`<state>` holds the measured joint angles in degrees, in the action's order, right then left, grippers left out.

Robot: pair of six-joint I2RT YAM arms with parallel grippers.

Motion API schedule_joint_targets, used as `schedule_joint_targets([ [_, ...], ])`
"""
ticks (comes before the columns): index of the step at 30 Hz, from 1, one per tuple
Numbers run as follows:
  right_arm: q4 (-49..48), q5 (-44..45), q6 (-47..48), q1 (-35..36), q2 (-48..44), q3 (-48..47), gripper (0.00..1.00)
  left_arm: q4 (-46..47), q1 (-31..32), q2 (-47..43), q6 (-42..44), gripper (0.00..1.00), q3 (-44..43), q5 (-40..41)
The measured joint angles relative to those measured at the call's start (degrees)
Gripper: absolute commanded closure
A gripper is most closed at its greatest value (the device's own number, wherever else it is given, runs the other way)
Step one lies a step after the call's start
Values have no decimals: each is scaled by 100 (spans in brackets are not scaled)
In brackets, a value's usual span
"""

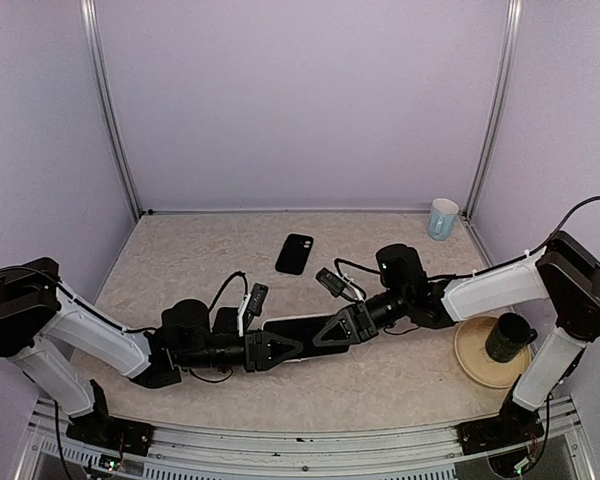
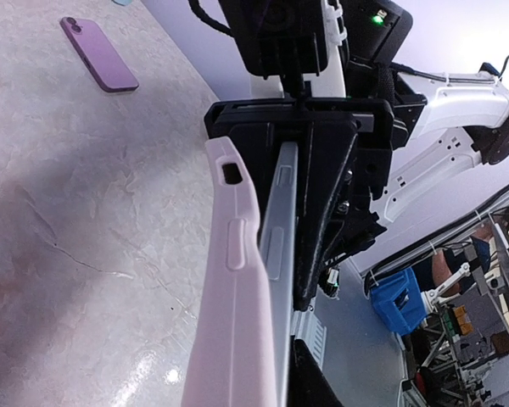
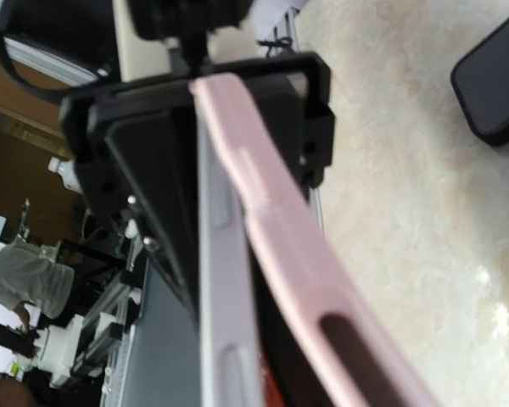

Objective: Put the phone into the phone case
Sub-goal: Install the phone on the phone case.

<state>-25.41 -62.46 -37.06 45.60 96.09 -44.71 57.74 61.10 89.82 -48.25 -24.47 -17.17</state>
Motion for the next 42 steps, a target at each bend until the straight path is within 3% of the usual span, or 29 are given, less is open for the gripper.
schedule_joint_targets([
  [8, 968, 151, 573, 76, -197, -153, 77, -358, 107, -236, 520, 84, 0, -42],
  [18, 1558, 212, 968, 118, -765, -151, 74, -442, 201, -496, 979, 84, -2, -164],
  [39, 2133, 411, 1388, 116, -1543, -37, 73, -1674, 564, -1281, 2483, 87, -107, 334],
  [42, 2181, 455, 1392, 116, -1545, -24, 68, -1786, 634, -1303, 2691, 87, -109, 435],
])
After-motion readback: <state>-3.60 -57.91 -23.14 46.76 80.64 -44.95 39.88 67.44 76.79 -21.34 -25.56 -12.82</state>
